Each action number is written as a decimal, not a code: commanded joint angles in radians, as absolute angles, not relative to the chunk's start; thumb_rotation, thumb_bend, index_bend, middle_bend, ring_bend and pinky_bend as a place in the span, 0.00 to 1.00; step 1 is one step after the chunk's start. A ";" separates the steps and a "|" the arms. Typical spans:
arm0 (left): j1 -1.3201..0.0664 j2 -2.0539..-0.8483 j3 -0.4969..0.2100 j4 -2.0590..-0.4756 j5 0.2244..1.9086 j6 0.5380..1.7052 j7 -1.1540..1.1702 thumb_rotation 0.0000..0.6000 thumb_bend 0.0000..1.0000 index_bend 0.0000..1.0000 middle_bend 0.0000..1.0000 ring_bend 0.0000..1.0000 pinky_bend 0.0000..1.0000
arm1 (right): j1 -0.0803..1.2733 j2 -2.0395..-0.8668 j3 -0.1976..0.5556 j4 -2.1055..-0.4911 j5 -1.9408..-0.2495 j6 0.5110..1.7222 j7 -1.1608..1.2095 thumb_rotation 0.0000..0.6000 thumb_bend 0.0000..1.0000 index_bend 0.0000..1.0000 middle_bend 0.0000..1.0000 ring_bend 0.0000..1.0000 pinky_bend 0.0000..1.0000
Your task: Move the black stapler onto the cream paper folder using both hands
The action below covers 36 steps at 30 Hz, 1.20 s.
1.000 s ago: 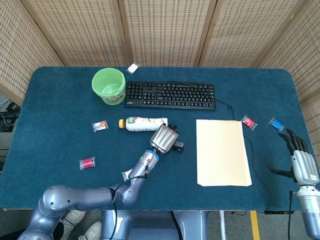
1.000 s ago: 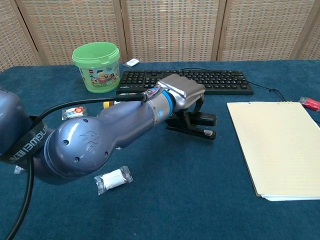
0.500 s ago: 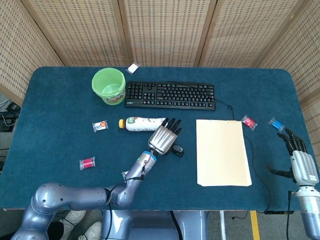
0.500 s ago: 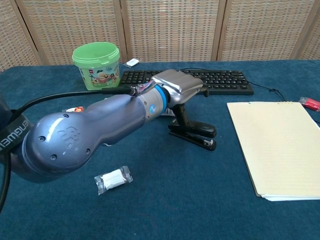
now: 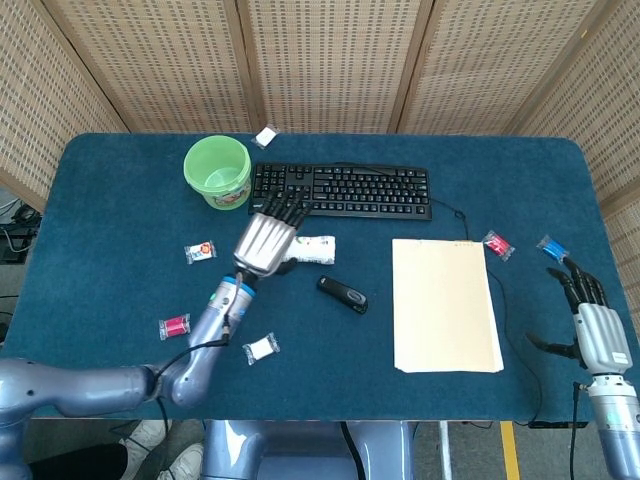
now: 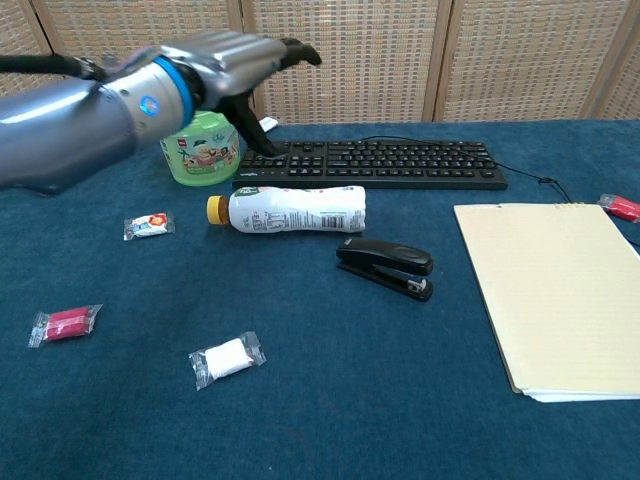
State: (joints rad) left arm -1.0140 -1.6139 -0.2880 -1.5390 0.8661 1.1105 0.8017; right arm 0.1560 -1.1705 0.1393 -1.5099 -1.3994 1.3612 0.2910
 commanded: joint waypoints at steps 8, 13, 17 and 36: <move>-0.711 -1.239 -0.174 -1.795 0.990 1.275 0.556 1.00 0.26 0.00 0.00 0.00 0.00 | 0.159 -1.187 0.119 -1.555 -1.427 1.375 0.189 1.00 0.06 0.15 0.00 0.00 0.05; -0.589 -1.149 -0.083 -1.816 1.070 1.321 0.465 1.00 0.26 0.00 0.00 0.00 0.00 | 0.162 -1.199 0.111 -1.566 -1.430 1.372 0.146 1.00 0.06 0.15 0.00 0.00 0.05; -0.504 -1.151 -0.028 -1.786 1.155 1.386 0.382 1.00 0.26 0.00 0.00 0.00 0.00 | 0.164 -1.205 0.110 -1.567 -1.429 1.372 0.127 1.00 0.06 0.15 0.00 0.00 0.05; -0.272 -1.175 0.025 -1.591 1.300 1.492 0.079 1.00 0.27 0.00 0.00 0.00 0.00 | 0.283 -1.278 0.170 -2.015 -1.291 1.292 -0.356 1.00 0.08 0.27 0.00 0.00 0.04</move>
